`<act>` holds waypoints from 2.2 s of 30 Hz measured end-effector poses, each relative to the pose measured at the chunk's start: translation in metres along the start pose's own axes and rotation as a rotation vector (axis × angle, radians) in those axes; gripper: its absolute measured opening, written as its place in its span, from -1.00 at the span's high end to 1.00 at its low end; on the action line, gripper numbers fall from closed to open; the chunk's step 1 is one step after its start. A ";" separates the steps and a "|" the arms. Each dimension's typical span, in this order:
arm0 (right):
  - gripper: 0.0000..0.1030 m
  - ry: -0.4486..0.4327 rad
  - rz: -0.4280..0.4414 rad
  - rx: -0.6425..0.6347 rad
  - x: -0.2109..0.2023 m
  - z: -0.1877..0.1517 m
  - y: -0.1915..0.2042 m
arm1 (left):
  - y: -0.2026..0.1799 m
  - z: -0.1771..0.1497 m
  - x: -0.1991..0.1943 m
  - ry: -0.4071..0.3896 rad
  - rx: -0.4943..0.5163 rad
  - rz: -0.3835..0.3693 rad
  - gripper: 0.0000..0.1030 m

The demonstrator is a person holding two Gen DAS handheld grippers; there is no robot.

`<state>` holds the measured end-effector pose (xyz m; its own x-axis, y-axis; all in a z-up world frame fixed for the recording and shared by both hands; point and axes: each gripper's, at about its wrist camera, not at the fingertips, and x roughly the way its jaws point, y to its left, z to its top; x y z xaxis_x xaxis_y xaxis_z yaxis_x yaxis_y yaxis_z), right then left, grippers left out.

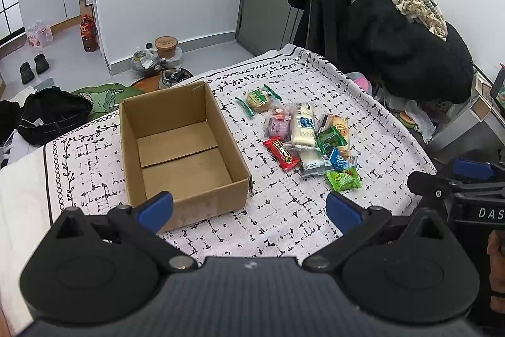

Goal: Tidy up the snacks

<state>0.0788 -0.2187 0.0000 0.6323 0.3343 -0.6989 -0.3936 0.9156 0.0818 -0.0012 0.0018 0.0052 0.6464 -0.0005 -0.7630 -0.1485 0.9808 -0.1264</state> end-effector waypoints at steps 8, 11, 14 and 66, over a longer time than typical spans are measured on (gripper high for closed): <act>-1.00 0.016 0.004 0.011 0.009 -0.004 -0.006 | 0.006 0.006 -0.002 -0.004 -0.011 0.007 -0.99; -1.00 0.022 0.005 0.020 0.013 -0.005 -0.010 | 0.007 0.007 0.001 0.007 -0.017 0.007 -0.99; -1.00 0.029 0.004 0.035 0.017 -0.004 -0.015 | 0.005 0.006 0.005 0.019 -0.007 0.010 -0.99; -0.06 0.231 0.086 0.424 0.165 0.003 -0.106 | -0.068 0.063 0.183 0.120 -0.025 -0.159 -0.59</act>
<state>0.2271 -0.2603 -0.1220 0.4255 0.3985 -0.8125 -0.1012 0.9132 0.3948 0.1740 -0.0524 -0.0864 0.5699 -0.1792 -0.8020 -0.0717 0.9614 -0.2658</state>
